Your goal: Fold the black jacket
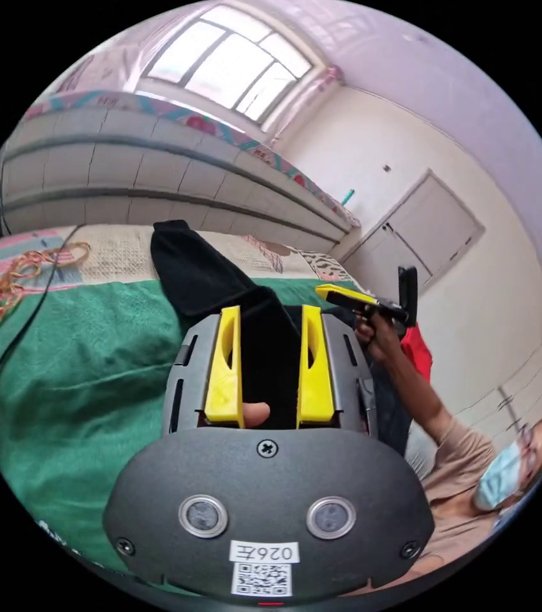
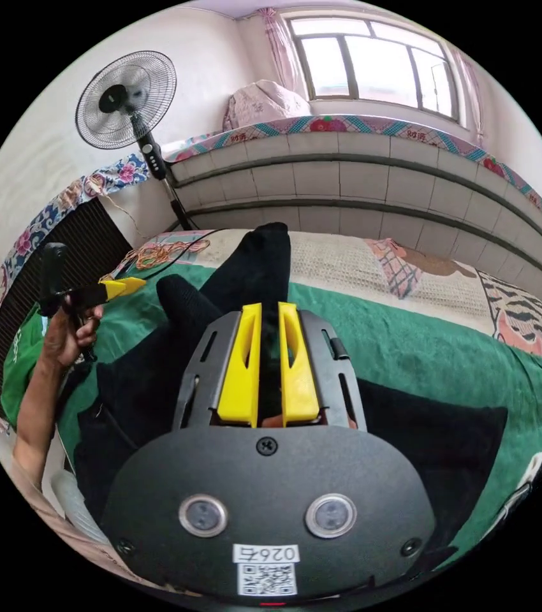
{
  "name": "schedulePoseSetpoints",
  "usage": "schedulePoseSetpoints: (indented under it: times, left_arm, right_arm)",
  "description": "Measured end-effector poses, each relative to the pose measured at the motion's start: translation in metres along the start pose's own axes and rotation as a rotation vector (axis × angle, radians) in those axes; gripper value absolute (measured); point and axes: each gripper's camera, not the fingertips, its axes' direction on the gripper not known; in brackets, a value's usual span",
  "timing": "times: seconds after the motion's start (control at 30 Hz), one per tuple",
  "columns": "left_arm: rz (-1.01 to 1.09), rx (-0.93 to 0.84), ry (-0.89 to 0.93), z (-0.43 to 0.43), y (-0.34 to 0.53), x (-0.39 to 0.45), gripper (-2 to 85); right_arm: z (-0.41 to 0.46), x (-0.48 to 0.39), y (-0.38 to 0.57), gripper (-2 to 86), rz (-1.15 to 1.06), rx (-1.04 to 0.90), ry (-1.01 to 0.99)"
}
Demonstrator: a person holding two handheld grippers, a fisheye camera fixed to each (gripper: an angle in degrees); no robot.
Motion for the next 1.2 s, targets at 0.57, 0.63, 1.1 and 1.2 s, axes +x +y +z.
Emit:
schedulePoseSetpoints:
  times: [0.57, 0.63, 1.1, 1.2]
  left_arm:
    - [0.117, 0.392, 0.153, 0.064, -0.031, -0.036, -0.2]
    - [0.382, 0.394, 0.362, 0.038, -0.02, 0.018, 0.0]
    - [0.432, -0.367, 0.251, 0.062, 0.167, 0.159, -0.2]
    - [0.217, -0.213, 0.171, 0.05, 0.148, 0.15, 3.4]
  right_arm:
    - [0.02, -0.033, -0.004, -1.4, -0.143, 0.398, -0.144]
    - [-0.045, -0.051, 0.034, -1.2, -0.336, 0.521, -0.184]
    - [-0.173, -0.035, 0.294, 6.8, -0.157, -0.067, -0.311]
    - [-0.14, -0.059, 0.275, 7.8, -0.097, -0.121, -0.342]
